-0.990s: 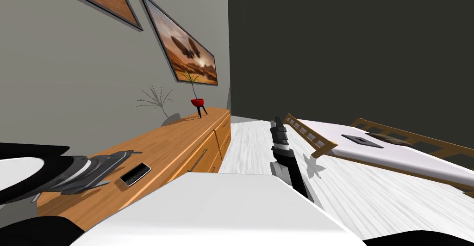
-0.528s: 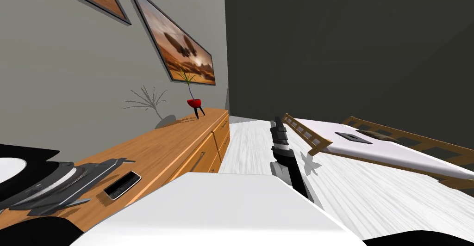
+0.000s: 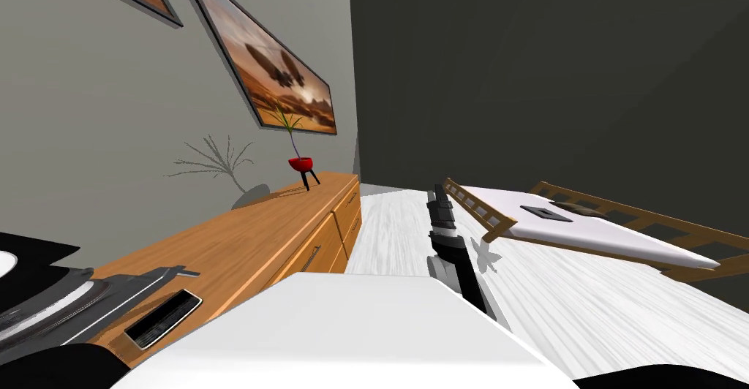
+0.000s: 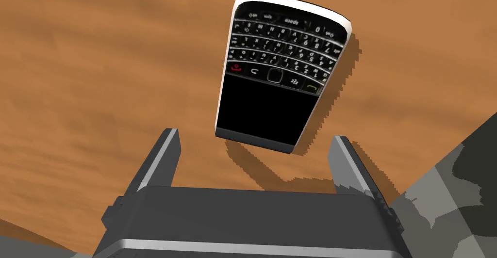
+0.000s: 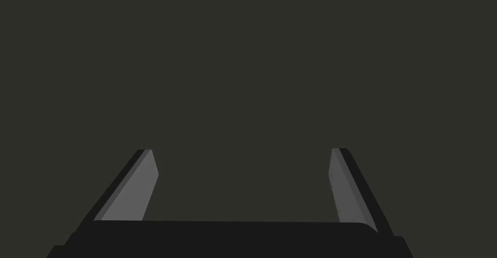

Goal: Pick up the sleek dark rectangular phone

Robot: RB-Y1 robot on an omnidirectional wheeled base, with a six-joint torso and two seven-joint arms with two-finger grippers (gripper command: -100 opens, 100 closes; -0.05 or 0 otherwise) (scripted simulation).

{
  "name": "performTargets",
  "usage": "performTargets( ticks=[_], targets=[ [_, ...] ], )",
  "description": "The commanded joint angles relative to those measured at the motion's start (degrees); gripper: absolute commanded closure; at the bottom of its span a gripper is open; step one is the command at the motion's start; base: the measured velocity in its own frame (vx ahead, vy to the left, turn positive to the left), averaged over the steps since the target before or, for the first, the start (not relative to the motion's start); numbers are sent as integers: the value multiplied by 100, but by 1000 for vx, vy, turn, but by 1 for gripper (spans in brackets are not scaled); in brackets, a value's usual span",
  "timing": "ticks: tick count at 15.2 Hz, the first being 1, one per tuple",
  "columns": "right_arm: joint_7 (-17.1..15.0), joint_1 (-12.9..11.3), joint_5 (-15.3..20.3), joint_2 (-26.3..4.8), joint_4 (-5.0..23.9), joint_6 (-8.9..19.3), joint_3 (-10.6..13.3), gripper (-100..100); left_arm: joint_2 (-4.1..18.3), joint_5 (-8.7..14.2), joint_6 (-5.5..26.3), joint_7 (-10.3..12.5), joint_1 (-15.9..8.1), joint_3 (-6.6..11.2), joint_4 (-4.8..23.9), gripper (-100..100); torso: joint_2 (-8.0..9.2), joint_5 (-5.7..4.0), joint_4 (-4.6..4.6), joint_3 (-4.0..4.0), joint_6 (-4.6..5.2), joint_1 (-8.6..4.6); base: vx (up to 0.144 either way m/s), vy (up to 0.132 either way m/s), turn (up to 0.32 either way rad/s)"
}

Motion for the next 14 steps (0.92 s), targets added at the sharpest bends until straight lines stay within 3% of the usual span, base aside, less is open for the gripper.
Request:
performTargets(
  ticks=[1,8,9,10,13,14],
  targets=[
    [0,0,0,0,0,0,0,0,3,101,209,-36,48,28,46,-100,0,0,0,0,0,0,36,11,-61],
    [0,0,0,0,0,0,0,0,19,460,919,-83,190,61,175,-100,-2,0,0,-1,0,-1,41,10,-60],
    [0,0,0,0,0,0,0,0,40,428,811,-41,161,59,146,-100,-2,0,0,-1,-1,-2,23,3,-20],
    [0,0,0,0,0,0,0,0,-18,300,717,-90,118,-108,234,-100,2,-1,0,1,-1,-3,-8,-6,-61],
    [0,-1,0,0,0,0,0,0,-108,92,520,-155,47,-364,356,-100,28,-1,6,16,0,-9,-48,-17,-84],
    [0,-1,0,0,0,0,0,0,-63,180,615,-115,70,-261,307,-100,34,-1,8,19,-1,-11,-35,-11,-21]
  ],
)
